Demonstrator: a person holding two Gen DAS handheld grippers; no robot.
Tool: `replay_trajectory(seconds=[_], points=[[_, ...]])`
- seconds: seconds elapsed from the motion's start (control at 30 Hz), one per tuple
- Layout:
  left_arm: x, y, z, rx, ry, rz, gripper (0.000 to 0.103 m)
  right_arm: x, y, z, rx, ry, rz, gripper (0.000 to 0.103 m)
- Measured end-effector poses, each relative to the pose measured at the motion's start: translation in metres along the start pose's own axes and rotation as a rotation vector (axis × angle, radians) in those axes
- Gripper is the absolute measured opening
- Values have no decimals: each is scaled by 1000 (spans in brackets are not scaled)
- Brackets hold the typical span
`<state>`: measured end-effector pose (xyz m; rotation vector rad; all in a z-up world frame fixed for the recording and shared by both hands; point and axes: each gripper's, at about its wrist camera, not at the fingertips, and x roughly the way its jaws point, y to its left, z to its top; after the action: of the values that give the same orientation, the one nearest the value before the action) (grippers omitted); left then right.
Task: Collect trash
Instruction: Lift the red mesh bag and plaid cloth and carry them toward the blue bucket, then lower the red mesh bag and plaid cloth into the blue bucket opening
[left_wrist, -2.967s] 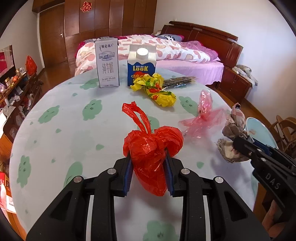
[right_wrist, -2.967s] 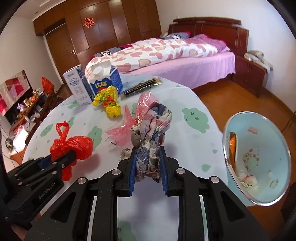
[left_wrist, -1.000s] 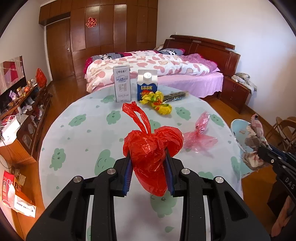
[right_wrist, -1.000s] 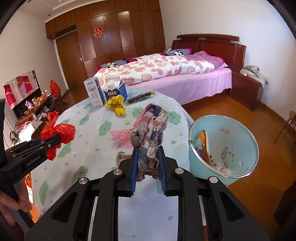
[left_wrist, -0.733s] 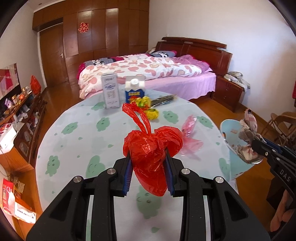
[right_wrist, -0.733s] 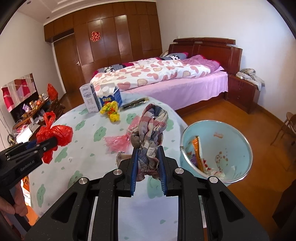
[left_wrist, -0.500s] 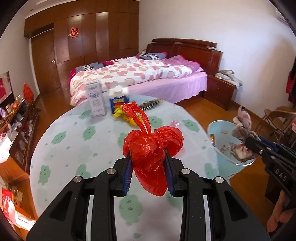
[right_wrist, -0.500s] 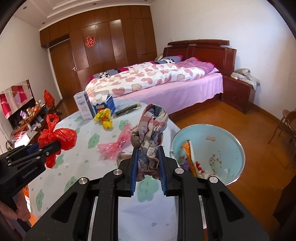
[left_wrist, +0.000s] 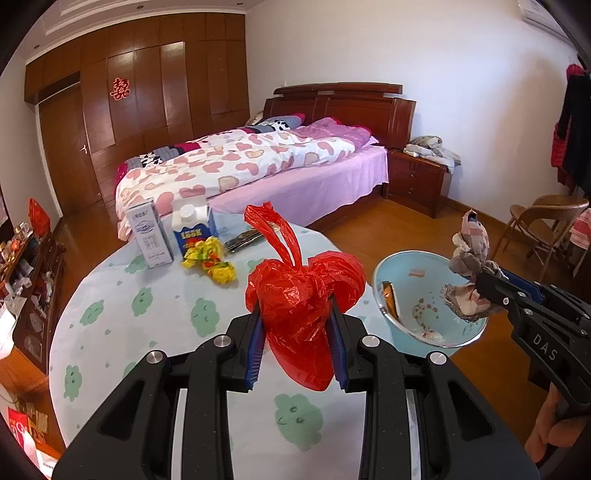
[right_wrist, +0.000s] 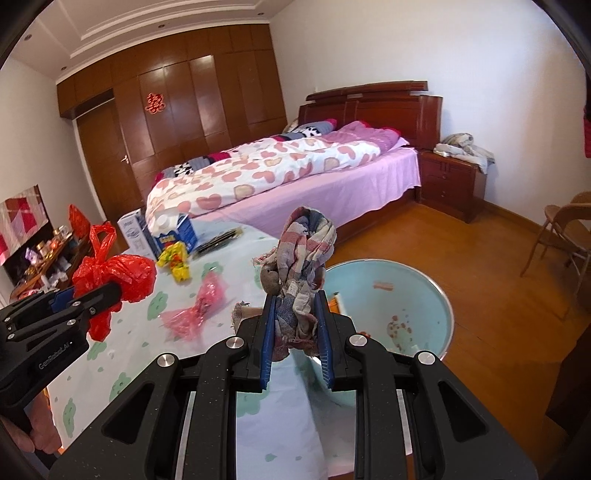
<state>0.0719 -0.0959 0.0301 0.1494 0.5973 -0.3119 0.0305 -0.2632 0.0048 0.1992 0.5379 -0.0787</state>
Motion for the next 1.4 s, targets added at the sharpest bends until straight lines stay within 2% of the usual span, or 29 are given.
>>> replay_trajectory(seconds=[0.43,0.8,1.4], points=[[18,-38,14,46,4,-53,30,5,-38,5,65,-11,-77,22],[47,-78,16,90,48,-82,30,17,-70,-1,108,-9,-171,22],[96,-125,9,122,122,-115,30,43,-112,-15,174,48,-217,22]])
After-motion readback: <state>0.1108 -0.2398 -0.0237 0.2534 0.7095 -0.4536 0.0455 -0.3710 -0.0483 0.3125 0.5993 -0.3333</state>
